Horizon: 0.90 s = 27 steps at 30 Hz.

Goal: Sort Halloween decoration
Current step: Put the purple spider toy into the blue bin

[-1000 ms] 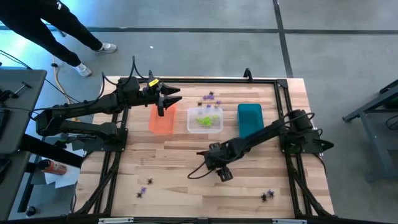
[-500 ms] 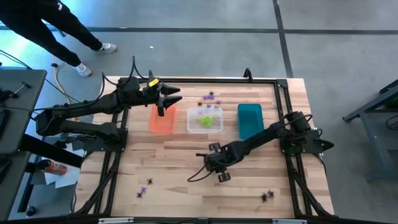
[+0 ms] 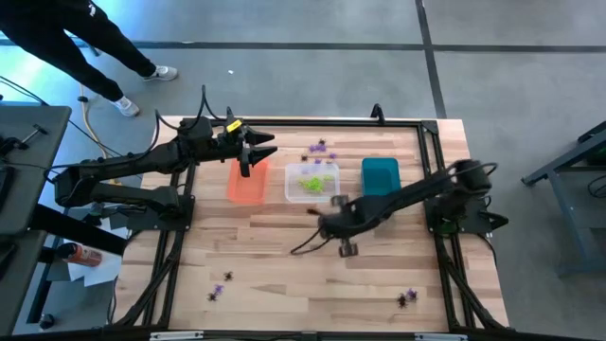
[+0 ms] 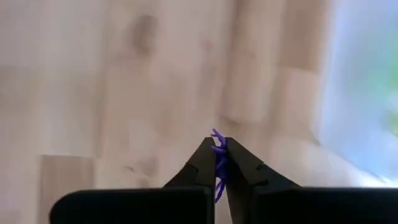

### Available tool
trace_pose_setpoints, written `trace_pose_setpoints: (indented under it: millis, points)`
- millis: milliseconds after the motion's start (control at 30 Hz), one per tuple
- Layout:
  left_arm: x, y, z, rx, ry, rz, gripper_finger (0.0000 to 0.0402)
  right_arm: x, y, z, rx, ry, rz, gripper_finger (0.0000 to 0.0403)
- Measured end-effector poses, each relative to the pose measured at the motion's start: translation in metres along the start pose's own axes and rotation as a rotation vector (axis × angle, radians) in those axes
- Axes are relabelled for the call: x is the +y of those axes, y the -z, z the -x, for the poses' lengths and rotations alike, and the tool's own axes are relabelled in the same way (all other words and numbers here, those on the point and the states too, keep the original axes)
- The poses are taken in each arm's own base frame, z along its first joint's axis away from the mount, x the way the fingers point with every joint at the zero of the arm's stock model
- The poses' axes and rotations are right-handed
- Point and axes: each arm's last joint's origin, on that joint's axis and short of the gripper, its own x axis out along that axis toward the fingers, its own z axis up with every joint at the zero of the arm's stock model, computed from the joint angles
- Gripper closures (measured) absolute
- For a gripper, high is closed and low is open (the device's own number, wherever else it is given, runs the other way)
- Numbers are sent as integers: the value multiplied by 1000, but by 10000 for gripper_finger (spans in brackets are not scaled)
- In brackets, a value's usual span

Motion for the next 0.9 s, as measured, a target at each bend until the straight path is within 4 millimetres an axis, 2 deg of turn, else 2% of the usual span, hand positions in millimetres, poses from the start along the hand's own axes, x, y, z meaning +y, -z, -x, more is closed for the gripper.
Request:
trace_pose_setpoints:
  millis: [133, 267, 400, 467, 567, 667, 733, 833, 900]
  points:
    - [0, 0, 0, 0, 0, 0, 186, -26, 29, 39, -47, 125, -187, 399]
    - [0, 0, 0, 0, 0, 0, 186, -40, 81, 60, -78, 196, -410, 400]
    - [0, 0, 0, 0, 0, 0, 186, -46, 135, 64, -132, 197, -639, 400]
    - [0, 0, 0, 0, 0, 0, 186, -50, 152, 64, -168, 165, -738, 400]
    - [0, 0, 0, 0, 0, 0, 186, -62, 165, 61, -206, 95, -902, 400]
    - [0, 0, 0, 0, 0, 0, 186, -84, 168, 56, -201, 0, -1068, 400]
    - [0, 0, 0, 0, 0, 0, 186, -99, 168, 49, -177, -73, -1114, 400]
    - [0, 0, 0, 0, 0, 0, 186, -120, 170, 35, -99, -123, -1172, 400]
    - [0, 0, 0, 0, 0, 0, 186, -128, 177, 21, 20, -111, -1195, 400]
